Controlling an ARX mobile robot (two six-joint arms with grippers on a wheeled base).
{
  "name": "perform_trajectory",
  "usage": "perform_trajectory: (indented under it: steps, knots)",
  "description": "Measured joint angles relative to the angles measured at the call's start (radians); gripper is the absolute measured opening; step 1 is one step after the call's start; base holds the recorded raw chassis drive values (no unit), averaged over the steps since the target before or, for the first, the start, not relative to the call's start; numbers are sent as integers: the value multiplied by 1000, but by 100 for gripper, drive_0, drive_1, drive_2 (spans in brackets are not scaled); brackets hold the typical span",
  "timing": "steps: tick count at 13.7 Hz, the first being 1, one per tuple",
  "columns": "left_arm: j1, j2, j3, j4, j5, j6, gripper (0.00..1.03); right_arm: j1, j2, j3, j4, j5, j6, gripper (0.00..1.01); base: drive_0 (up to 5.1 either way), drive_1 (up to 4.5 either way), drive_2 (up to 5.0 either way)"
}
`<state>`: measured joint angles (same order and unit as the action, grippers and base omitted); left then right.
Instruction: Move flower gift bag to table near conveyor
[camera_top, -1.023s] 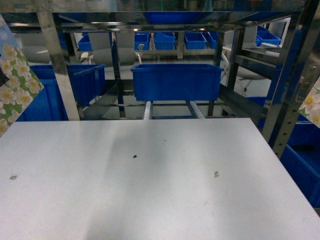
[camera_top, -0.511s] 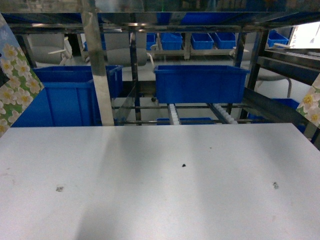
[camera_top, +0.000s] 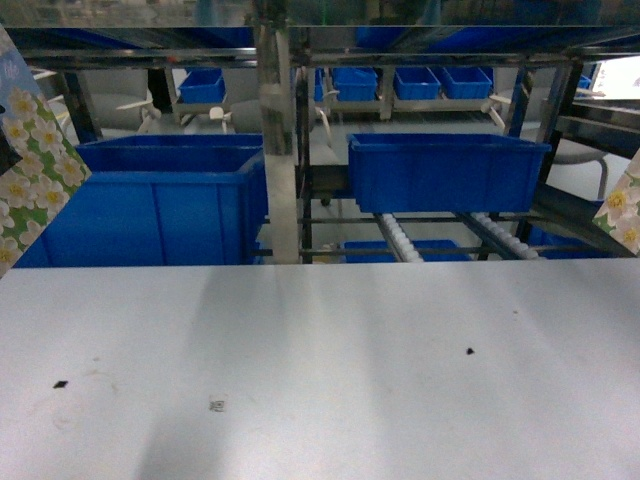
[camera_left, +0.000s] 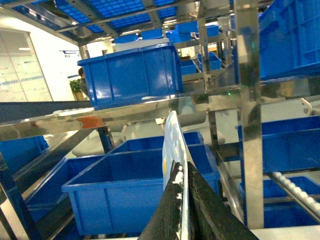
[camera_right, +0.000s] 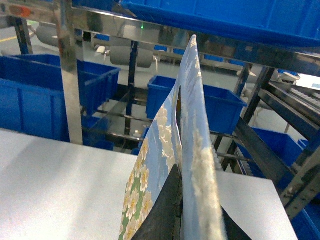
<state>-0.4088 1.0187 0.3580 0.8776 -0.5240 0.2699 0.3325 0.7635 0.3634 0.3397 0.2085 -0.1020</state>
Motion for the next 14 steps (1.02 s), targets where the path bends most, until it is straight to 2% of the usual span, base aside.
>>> perform_trajectory:
  steps: [3,5,6,10,14]
  knots:
    - [8,0,0,0,-9,0,2,1,0,0,0,-8,0,2,0,0,0]
    - [4,-1,0,1,-6,0,2,0,-2,0,1,-3,0,2,-311,443,-202]
    - [-3,-1,0,2,8,0,2,-2,-5,0,-3,3,0,2,0,0,0]
    - [3,-2,0,-1,-2,0,2,0,6,0,-2,2,0,2,0,0,0]
    - [5,-4,-1,-1,-7,0,2,0,2,0,-3,-6,1,2,428,-13,-436]
